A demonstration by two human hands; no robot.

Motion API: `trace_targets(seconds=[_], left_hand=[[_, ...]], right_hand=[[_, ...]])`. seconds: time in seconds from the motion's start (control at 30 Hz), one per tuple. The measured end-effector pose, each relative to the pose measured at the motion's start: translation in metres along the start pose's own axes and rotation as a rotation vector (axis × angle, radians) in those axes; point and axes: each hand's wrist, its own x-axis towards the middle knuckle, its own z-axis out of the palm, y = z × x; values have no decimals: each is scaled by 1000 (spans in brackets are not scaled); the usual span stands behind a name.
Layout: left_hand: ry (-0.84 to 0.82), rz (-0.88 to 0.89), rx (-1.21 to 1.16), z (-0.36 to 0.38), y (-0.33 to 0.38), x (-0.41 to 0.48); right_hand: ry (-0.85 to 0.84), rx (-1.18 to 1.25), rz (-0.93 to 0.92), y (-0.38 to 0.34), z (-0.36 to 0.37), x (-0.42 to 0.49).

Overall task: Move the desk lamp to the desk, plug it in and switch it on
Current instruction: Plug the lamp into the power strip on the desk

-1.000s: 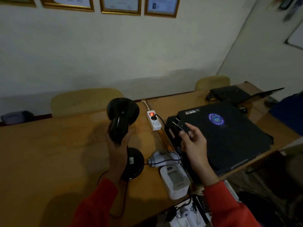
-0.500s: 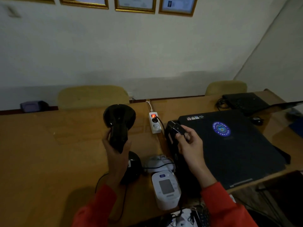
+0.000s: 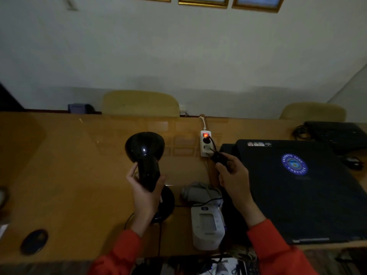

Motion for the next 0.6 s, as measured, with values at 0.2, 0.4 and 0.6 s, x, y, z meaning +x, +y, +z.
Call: trace_targets(seconds=[0.2,0.4,0.6], left_hand=[[-145,-92,148,-16,18,-1],[-40,-42,567,-14,37,-7],[108,328,748,9,65,-8]], right_hand=[[-24,1,21,10,8,2],[-7,-111,-29,4,-3,11],[39,-307,18,6,-26,26]])
